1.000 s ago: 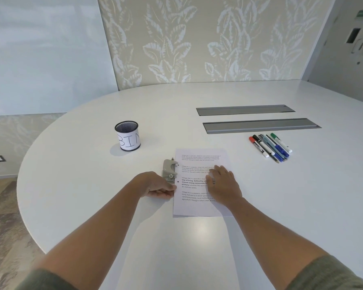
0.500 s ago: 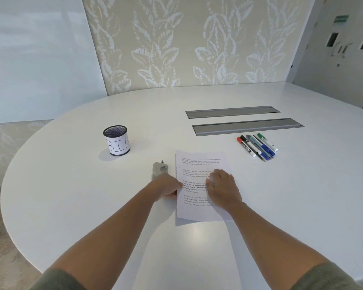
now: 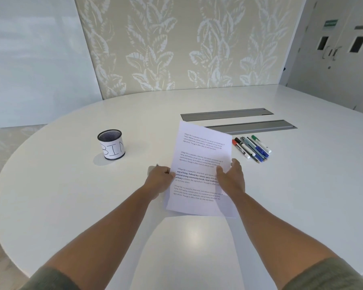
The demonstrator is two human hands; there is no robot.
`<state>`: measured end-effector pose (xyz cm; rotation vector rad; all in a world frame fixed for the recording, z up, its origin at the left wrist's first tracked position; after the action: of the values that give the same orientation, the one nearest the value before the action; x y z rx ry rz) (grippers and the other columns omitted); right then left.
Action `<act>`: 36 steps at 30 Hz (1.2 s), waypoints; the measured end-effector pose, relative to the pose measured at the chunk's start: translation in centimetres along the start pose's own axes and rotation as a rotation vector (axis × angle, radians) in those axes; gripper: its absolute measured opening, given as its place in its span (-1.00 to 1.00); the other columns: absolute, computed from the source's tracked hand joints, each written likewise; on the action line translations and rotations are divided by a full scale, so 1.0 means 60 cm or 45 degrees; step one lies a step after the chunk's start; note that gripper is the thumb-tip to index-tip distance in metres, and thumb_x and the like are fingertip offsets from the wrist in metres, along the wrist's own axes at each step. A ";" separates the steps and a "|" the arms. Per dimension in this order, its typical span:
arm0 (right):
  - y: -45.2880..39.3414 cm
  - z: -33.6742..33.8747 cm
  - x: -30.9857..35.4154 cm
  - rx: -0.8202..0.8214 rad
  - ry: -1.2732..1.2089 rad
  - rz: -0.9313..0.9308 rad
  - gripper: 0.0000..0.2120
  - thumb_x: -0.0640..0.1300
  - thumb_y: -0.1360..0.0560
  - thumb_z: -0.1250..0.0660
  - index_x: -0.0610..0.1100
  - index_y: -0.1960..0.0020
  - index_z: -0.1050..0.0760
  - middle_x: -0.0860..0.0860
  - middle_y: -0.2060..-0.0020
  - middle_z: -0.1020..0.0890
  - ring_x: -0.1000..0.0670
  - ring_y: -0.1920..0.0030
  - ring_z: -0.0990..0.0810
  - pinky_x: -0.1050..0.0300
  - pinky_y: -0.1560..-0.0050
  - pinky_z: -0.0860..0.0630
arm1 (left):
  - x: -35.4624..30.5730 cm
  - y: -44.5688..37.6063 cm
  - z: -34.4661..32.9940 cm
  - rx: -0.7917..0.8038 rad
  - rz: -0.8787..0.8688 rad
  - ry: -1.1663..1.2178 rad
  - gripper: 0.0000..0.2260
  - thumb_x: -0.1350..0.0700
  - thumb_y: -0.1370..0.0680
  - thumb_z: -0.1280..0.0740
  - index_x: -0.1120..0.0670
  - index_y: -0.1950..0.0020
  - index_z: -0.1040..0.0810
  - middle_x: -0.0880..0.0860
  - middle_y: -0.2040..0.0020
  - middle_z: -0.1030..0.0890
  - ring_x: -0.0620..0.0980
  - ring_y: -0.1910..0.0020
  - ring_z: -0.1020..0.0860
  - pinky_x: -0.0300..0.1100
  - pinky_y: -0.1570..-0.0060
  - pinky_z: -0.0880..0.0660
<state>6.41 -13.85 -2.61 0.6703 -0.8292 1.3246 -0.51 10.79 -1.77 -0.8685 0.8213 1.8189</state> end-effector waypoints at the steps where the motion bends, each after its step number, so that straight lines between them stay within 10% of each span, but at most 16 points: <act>1: -0.004 0.002 0.002 -0.001 -0.081 -0.042 -0.36 0.01 -0.54 -0.27 -0.12 -0.53 -0.13 -0.07 -0.44 -0.39 -0.14 -0.37 -0.44 -0.07 -0.28 -0.43 | -0.001 -0.003 0.003 0.000 -0.010 0.003 -0.76 0.12 -0.56 -0.27 0.25 0.22 -0.52 0.09 0.24 -0.43 0.03 0.31 -0.34 -0.21 0.30 -0.28; 10: -0.023 0.014 0.015 0.087 -0.581 -0.145 -0.72 -0.19 -0.48 -0.39 -0.15 -0.18 -0.49 -0.05 -0.02 -0.65 -0.10 -0.02 -0.64 -0.02 -0.08 -0.58 | -0.030 -0.012 0.036 -0.055 -0.078 0.041 -0.82 0.09 -0.58 -0.29 0.08 0.20 -0.55 0.02 0.23 -0.61 0.04 0.29 -0.55 -0.22 0.37 -0.49; 20: -0.022 0.048 0.138 -0.117 -0.509 0.275 -0.83 -0.22 -0.54 -0.28 -0.14 -0.10 -0.36 0.12 0.16 -0.53 0.04 0.13 -0.55 0.24 0.25 -0.43 | -0.120 -0.027 0.065 -0.265 -0.256 0.068 -0.86 0.17 -0.48 -0.39 0.04 0.00 -0.51 -0.03 0.04 -0.65 0.00 0.06 -0.62 -0.06 0.08 -0.58; 28: -0.012 0.083 0.204 -0.309 -0.406 0.458 -0.84 -0.18 -0.54 -0.29 -0.19 -0.02 -0.31 0.03 0.25 -0.52 -0.11 0.19 -0.52 0.15 0.21 -0.37 | -0.165 -0.026 0.059 -0.323 -0.382 0.219 -0.81 0.22 -0.54 -0.27 0.09 -0.15 -0.49 0.01 -0.03 -0.60 0.01 0.10 -0.55 -0.28 0.34 -0.39; 36: -0.001 0.023 0.102 0.006 -0.062 0.228 -0.74 -0.21 -0.54 -0.24 -0.19 -0.20 -0.32 -0.14 -0.06 -0.58 -0.18 -0.01 -0.57 0.02 0.03 -0.53 | -0.083 -0.027 0.009 -0.168 -0.253 0.005 -0.70 0.19 -0.53 -0.29 0.05 -0.26 -0.55 0.01 -0.18 -0.63 0.04 -0.09 -0.55 -0.23 0.05 -0.38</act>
<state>6.54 -11.56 3.25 0.6459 -0.9432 1.4759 2.50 9.53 2.38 -1.0021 0.5995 1.7105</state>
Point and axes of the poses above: each hand's wrist, its own y-axis away from the middle knuckle, its own z-axis out of the back of the hand, x = y × z, the point moved 5 cm from there along -y, towards the middle knuckle
